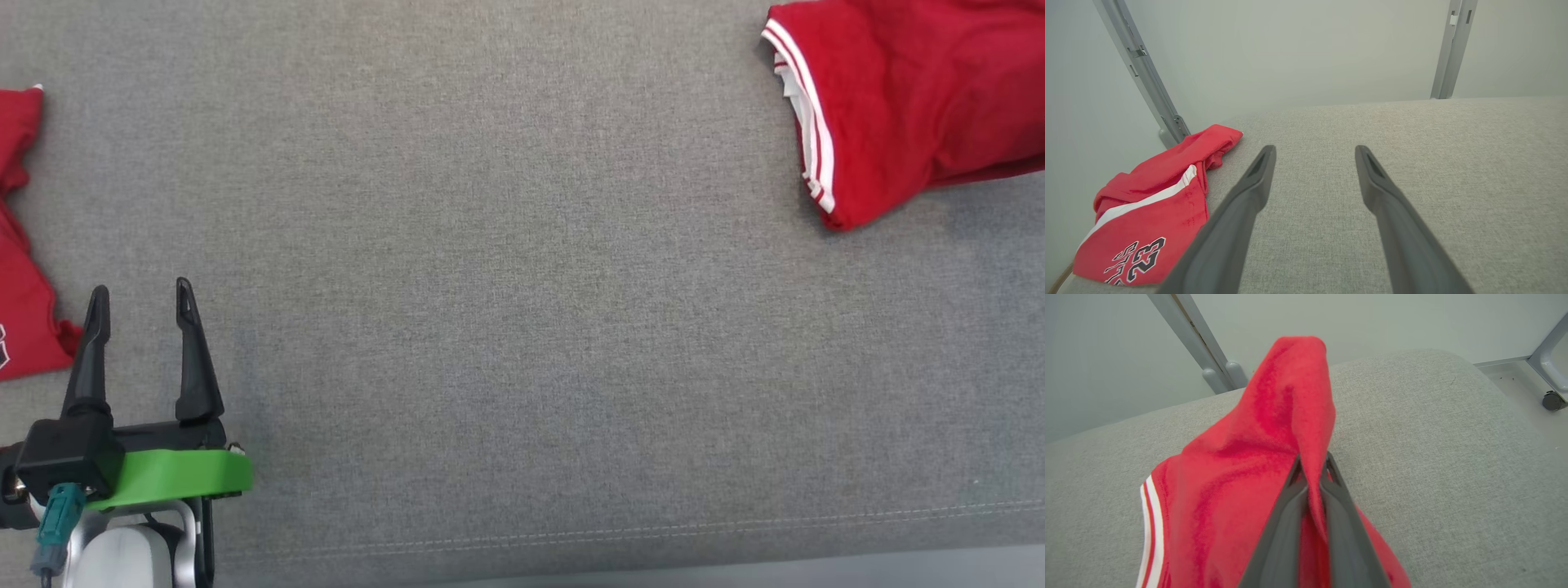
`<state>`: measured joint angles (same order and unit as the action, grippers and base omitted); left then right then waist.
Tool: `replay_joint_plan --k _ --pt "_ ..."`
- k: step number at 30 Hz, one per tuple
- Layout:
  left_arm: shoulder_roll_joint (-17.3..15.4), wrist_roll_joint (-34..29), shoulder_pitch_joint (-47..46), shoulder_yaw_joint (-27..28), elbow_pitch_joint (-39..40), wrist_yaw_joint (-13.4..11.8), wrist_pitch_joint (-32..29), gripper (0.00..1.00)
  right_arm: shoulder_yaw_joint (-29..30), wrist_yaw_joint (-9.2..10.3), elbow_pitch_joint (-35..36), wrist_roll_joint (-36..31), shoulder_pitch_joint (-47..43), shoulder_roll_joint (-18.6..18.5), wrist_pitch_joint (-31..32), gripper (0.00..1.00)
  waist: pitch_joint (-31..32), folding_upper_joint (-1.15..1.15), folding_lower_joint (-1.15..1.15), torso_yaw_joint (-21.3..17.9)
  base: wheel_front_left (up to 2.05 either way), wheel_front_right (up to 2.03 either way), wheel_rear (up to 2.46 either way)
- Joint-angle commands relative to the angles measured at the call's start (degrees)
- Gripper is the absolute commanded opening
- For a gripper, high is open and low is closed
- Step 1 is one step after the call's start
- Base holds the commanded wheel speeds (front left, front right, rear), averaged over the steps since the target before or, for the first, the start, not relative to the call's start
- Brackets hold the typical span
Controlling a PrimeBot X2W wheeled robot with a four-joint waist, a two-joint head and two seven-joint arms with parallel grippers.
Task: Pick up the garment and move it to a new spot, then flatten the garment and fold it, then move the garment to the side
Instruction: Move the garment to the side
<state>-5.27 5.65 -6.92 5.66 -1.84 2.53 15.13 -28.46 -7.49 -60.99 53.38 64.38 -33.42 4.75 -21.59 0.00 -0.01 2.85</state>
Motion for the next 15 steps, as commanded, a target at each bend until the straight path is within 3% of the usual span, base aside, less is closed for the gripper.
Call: replay_joint_plan --k 1,15 --pt "-0.7 -0.6 -1.0 0.6 0.7 0.1 0.0 1.0 -0.1 0.0 -0.6 -0.6 1.4 -0.7 -0.3 0.0 -2.6 0.0 0.01 -1.3 0.0 0.0 0.0" --pt "-1.4 -1.0 -1.4 1.7 3.7 -0.2 0.0 1.0 0.1 0.01 -5.6 -2.8 7.5 -4.9 -1.1 0.0 -6.4 0.0 0.01 -2.1 0.0 0.0 0.0"
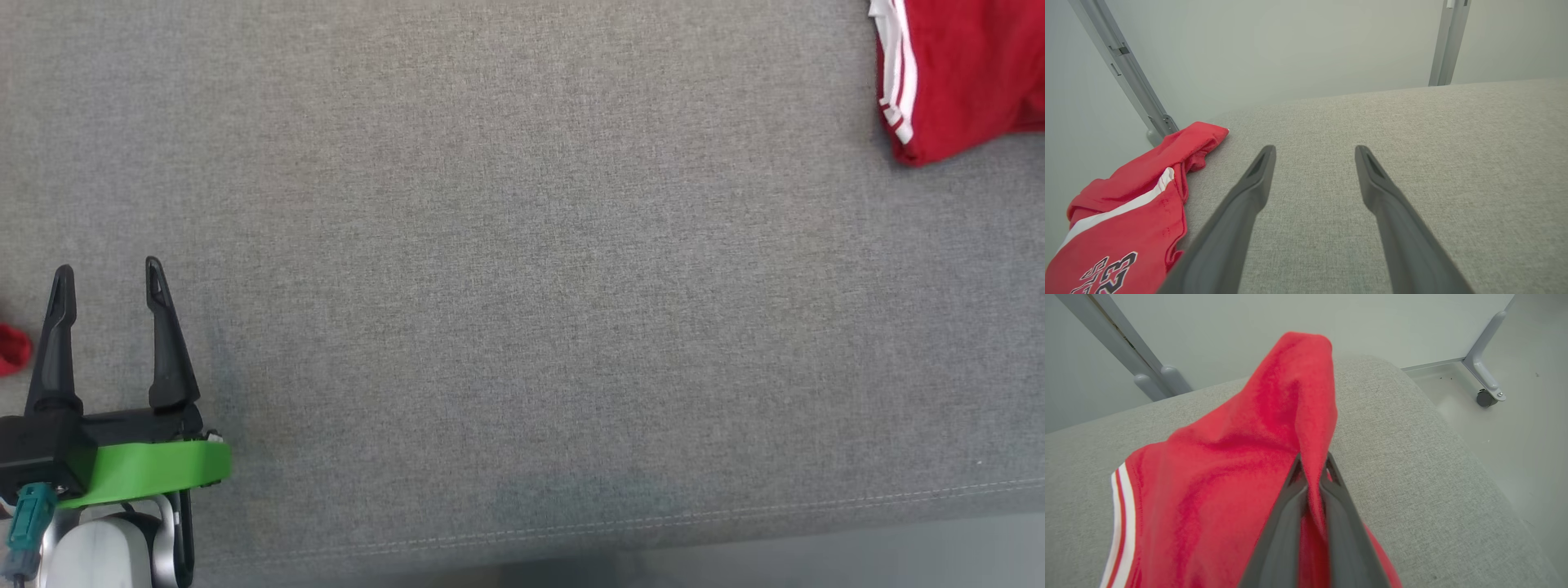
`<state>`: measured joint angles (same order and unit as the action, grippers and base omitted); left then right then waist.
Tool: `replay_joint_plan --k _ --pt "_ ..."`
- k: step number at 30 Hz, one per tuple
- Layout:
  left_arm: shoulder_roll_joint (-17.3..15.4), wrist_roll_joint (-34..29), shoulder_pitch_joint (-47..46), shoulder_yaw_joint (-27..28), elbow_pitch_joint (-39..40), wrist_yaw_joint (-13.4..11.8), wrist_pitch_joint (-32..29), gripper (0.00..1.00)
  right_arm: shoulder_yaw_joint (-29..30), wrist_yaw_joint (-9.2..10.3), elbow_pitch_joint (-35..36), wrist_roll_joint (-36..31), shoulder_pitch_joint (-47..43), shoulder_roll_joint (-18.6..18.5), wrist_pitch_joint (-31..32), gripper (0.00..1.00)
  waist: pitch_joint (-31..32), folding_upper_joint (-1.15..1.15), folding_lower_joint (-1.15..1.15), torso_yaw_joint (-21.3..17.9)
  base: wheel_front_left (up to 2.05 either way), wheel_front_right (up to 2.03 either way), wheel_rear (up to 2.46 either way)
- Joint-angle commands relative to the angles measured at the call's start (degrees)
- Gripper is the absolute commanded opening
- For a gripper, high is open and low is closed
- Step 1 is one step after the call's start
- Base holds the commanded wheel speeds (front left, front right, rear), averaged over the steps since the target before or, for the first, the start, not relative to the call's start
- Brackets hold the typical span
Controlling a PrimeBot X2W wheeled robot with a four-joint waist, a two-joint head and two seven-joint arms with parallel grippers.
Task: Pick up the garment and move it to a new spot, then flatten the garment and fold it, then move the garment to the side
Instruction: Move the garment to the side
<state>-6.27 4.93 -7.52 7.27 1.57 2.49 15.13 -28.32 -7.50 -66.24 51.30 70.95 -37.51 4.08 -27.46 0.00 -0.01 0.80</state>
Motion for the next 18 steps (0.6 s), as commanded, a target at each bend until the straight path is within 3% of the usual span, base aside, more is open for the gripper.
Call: replay_joint_plan --k 1,18 --pt "-0.4 -0.4 -0.9 0.1 0.5 0.0 0.0 1.0 -0.3 0.02 -0.6 -1.1 1.3 -1.0 -0.6 0.0 -0.9 0.0 0.01 0.0 0.0 0.0 0.0" --pt "-1.0 -0.9 -1.5 0.1 2.0 -0.1 0.0 1.0 -1.8 0.02 -3.2 -3.3 4.5 -1.6 -3.7 0.0 -4.1 0.0 0.01 -0.3 0.0 0.0 0.0"
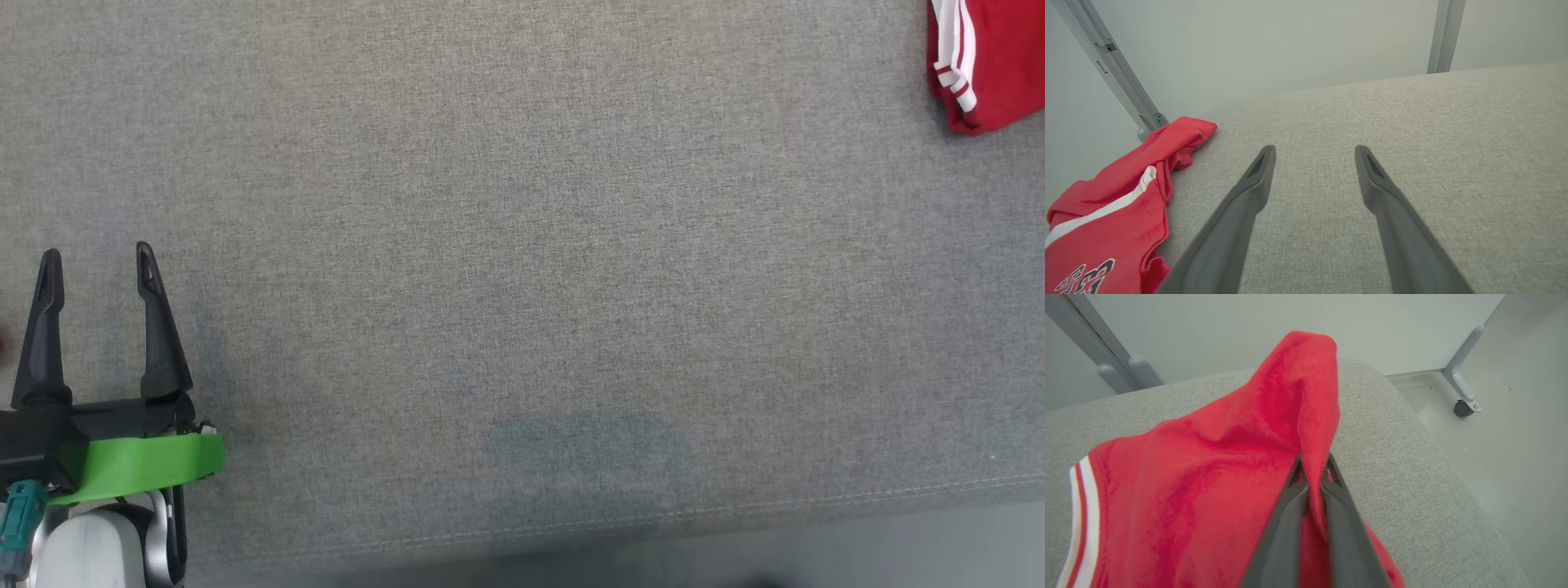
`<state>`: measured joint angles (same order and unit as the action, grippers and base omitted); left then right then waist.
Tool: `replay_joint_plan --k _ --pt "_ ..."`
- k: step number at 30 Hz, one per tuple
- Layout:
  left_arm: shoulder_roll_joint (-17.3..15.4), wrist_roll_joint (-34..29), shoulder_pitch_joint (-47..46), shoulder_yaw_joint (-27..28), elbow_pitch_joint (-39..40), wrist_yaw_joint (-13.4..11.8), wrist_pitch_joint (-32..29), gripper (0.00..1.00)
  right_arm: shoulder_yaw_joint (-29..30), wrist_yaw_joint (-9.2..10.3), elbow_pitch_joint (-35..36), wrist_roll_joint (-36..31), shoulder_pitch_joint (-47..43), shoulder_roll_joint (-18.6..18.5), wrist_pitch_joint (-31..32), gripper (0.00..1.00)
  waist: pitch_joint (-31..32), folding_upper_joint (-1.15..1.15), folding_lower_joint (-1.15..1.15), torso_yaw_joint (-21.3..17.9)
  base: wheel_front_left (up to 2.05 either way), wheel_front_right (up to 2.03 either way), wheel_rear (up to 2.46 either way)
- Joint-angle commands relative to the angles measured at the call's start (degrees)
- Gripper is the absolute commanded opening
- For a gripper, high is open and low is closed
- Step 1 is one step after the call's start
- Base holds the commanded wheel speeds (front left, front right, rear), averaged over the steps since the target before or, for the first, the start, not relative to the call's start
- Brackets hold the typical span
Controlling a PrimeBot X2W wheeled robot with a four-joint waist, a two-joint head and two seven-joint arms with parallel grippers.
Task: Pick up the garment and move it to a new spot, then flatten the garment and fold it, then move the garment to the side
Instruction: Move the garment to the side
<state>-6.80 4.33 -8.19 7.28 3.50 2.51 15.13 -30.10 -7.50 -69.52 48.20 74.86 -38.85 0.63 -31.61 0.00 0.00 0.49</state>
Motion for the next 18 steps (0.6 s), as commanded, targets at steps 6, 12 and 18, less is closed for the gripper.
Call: replay_joint_plan --k 6,12,18 --pt "-0.5 -0.2 -1.0 -0.1 0.1 0.0 0.0 1.0 -0.9 0.03 -0.4 -1.2 1.7 -1.2 -1.6 0.0 -0.4 0.0 0.0 0.3 0.0 0.0 0.0" --pt "-0.6 0.0 -1.2 0.1 0.2 0.0 0.0 1.0 -1.5 0.02 -1.3 -1.9 2.7 -1.4 -2.7 0.0 -1.1 0.0 0.0 0.6 0.0 0.0 0.0" --pt "-0.7 -0.1 -1.1 0.1 0.1 -0.1 0.0 1.0 -2.0 0.02 -2.4 -2.9 3.1 -1.4 -4.1 0.61 -1.4 0.0 0.0 0.7 0.0 0.0 0.0"
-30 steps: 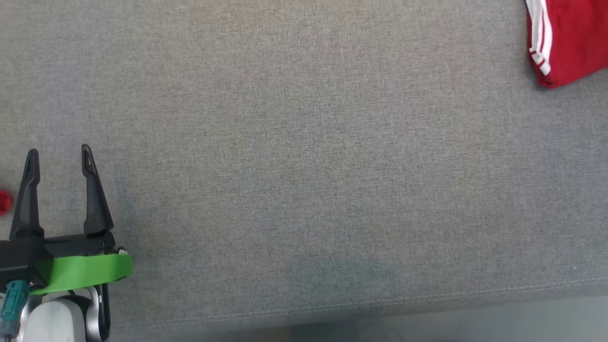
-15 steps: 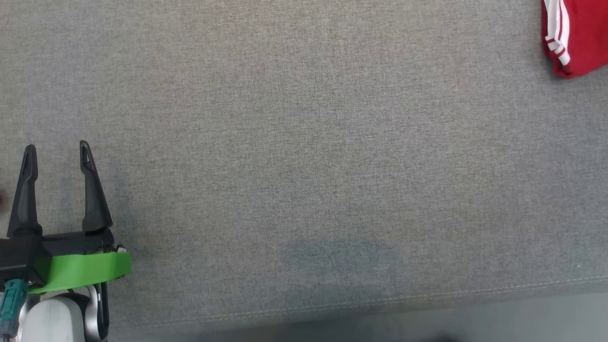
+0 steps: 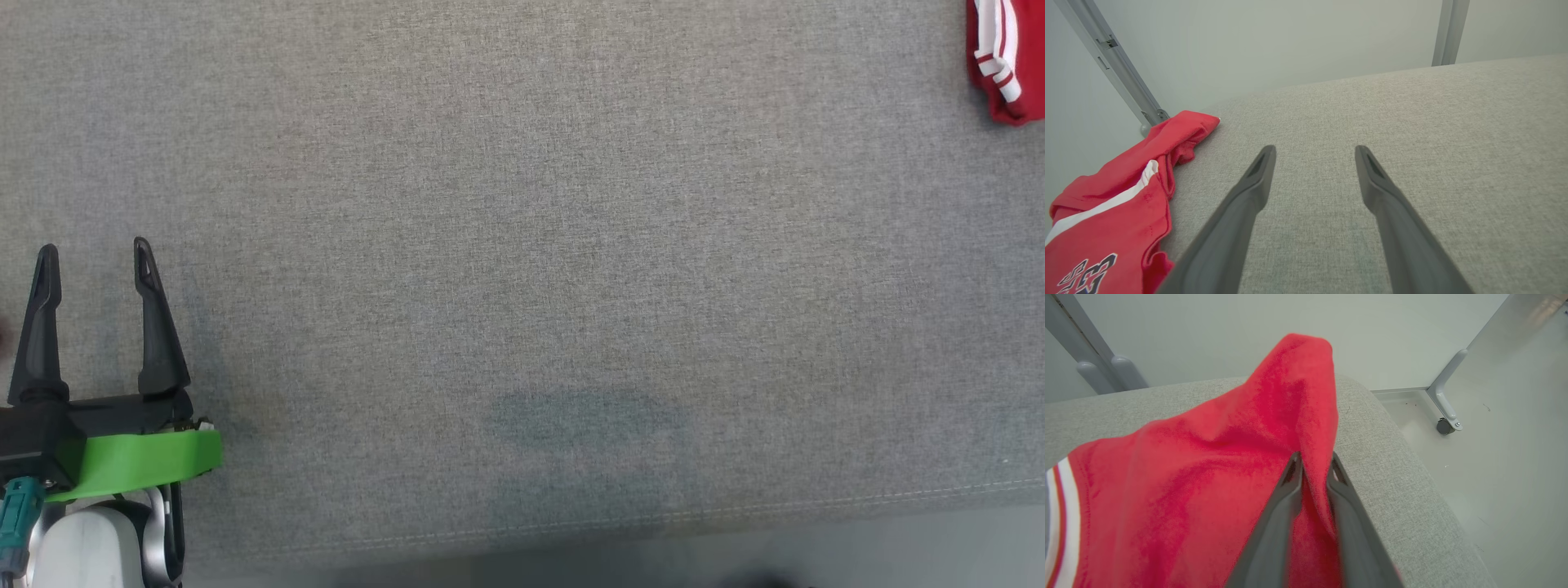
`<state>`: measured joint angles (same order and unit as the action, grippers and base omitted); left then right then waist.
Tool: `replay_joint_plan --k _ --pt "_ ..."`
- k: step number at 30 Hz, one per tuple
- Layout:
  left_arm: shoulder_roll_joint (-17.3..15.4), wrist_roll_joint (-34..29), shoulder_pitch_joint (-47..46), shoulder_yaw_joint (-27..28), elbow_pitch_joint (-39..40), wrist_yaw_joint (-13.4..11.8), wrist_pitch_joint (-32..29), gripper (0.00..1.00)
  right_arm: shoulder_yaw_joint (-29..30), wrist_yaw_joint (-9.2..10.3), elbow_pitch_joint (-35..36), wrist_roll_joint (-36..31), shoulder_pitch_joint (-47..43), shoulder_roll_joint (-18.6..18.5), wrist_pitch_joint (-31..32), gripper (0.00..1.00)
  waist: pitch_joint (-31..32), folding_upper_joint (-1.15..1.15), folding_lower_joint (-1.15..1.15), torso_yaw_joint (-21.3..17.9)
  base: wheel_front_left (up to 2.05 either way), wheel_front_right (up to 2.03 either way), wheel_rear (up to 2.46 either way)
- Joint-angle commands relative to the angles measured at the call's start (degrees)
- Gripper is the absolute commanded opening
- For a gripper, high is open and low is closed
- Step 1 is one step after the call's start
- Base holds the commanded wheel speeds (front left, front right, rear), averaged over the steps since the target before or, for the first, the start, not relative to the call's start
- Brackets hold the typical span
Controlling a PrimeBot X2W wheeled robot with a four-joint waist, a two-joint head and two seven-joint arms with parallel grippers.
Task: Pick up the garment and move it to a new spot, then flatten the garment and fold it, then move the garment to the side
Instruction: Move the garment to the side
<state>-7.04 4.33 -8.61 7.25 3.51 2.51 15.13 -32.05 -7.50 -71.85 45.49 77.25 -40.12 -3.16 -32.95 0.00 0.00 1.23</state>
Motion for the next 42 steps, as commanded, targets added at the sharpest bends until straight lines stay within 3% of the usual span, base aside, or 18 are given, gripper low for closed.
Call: replay_joint_plan --k 1,11,17,24,33,42 --pt "-0.4 -0.1 -0.7 0.1 0.1 -0.2 0.0 1.0 -0.1 0.02 -0.3 -0.4 0.8 -0.1 -0.6 1.0 0.0 0.0 0.0 0.0 0.0 0.0 0.0" --pt "0.4 0.5 -1.3 -0.4 -1.1 -0.3 0.0 1.0 -0.6 0.02 -0.9 -2.0 1.0 1.2 -4.5 1.0 1.5 0.0 0.0 -0.1 0.0 0.0 0.0" --pt "1.7 1.2 0.1 -0.6 -2.4 -0.3 0.0 1.0 -0.4 0.02 5.9 0.8 -3.4 4.3 -10.3 1.0 6.2 0.0 0.0 -0.4 0.0 0.0 0.0" --pt "2.4 1.5 1.8 -0.6 -3.6 -0.5 0.0 1.0 -0.6 0.02 14.3 2.4 -9.3 7.2 -12.0 1.0 11.2 0.0 0.0 -1.7 0.0 0.0 0.0" --pt "3.4 1.6 3.7 -1.7 -5.5 -0.1 0.0 1.0 7.1 0.02 27.9 -1.5 -22.0 12.0 -12.0 1.0 18.3 0.0 0.0 -3.0 0.0 0.0 0.0" --pt "3.6 1.9 5.7 -2.5 -6.9 -0.1 0.0 1.0 14.9 0.02 36.0 -9.0 -37.4 19.1 -12.1 1.0 23.7 0.0 0.0 -2.9 0.0 0.0 0.0"
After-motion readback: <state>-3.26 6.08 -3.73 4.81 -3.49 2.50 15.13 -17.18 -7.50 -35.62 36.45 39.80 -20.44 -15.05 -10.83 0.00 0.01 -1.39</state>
